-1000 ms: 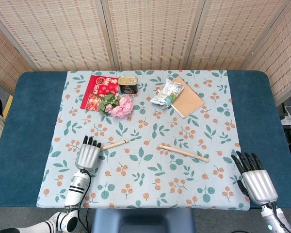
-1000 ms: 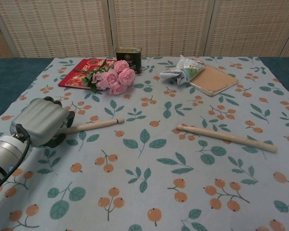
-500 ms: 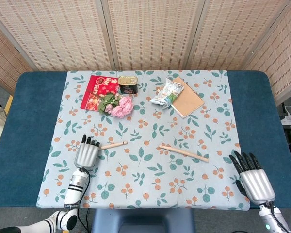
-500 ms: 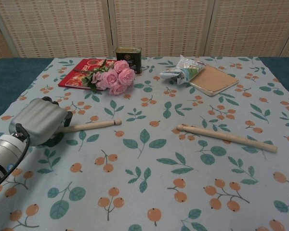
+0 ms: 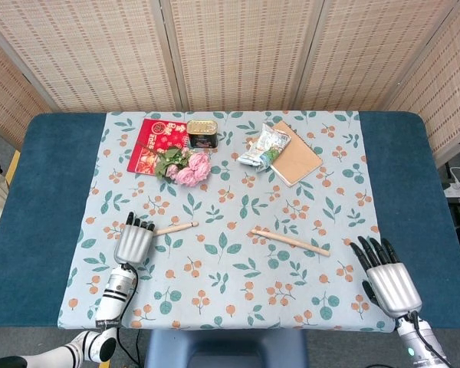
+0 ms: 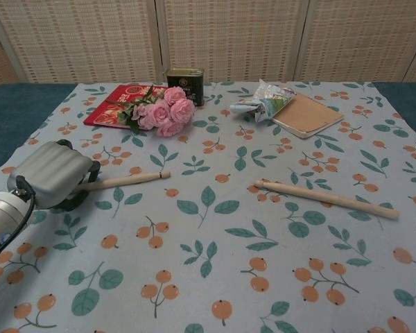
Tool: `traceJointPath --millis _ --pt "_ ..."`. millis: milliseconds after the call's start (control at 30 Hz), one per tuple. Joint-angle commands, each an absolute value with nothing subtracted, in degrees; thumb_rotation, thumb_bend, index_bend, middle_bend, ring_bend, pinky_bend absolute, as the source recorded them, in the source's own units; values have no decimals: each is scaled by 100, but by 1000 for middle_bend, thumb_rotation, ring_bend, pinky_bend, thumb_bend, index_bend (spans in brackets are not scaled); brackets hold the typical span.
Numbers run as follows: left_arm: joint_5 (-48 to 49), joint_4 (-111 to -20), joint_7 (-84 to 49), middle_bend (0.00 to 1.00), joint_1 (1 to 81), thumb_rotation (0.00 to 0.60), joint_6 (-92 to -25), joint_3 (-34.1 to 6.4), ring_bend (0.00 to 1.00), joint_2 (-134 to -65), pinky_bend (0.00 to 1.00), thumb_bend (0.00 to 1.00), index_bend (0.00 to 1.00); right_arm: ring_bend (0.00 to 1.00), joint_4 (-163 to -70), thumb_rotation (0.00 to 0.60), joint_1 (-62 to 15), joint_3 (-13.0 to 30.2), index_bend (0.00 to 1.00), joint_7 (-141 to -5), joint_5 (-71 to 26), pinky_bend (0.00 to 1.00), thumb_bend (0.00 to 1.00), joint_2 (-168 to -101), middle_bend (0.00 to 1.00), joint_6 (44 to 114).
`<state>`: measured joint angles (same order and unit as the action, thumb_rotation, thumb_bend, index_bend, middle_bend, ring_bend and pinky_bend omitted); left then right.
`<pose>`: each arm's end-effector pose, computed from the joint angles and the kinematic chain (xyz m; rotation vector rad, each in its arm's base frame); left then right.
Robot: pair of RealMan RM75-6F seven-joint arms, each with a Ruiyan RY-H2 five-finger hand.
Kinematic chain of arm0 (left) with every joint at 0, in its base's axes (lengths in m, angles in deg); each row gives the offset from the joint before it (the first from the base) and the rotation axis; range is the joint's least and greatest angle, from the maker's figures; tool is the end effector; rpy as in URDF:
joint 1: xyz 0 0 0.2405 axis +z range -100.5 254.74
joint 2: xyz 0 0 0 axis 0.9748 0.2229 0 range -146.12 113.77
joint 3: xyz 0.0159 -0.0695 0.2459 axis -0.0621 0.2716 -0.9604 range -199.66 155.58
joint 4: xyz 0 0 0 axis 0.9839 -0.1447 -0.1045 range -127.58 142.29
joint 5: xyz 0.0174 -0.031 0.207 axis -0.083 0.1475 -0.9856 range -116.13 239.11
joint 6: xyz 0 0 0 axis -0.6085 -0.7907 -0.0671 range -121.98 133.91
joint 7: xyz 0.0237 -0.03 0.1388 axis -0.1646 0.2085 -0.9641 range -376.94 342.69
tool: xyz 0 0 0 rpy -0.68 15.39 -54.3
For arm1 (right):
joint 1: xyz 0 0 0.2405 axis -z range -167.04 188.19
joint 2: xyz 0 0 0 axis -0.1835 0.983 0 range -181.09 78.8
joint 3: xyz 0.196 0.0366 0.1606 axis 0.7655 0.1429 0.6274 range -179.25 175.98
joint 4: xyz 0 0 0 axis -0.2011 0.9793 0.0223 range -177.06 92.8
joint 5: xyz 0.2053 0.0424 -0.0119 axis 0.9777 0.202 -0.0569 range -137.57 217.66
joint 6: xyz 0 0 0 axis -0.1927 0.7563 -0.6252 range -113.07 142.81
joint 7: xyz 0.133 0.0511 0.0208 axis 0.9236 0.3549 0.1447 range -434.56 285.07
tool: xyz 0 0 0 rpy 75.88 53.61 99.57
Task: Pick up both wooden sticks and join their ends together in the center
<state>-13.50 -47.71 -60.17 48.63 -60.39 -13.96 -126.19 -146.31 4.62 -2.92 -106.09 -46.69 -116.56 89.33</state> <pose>-0.2335 0.3022 -0.0784 -1.7520 -0.4483 -0.5070 -0.2713 -0.1621 0.1013 1.7202 -0.7740 0.5695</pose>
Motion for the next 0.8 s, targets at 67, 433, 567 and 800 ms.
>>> traceJointPath --millis 67,433,567,800 --pt "-1492 -4648 -5738 793 4832 600 -6076 -1478 457 -12590 224 468 671 0 -14702 600 386 -285 0 -10755 -4594 0 350 -11721 0 8831" --pt "-2108 -4605 -4521 969 4851 600 -6725 -1617 565 -12317 223 533 863 0 -14789 600 -169 41 0 -11583 -3570 0 349 -12147 0 8117" --pt "-2309 -4922 -4270 978 4893 600 -7020 -1637 567 -12025 217 533 867 0 -14833 600 -323 104 2 -11888 -3270 0 349 -12403 0 8075" --pt "-2474 -5353 -4283 979 4966 600 -7231 -1694 566 -11656 209 533 869 0 -14522 600 -574 318 58 -12209 -2842 0 349 -13219 25 8208"
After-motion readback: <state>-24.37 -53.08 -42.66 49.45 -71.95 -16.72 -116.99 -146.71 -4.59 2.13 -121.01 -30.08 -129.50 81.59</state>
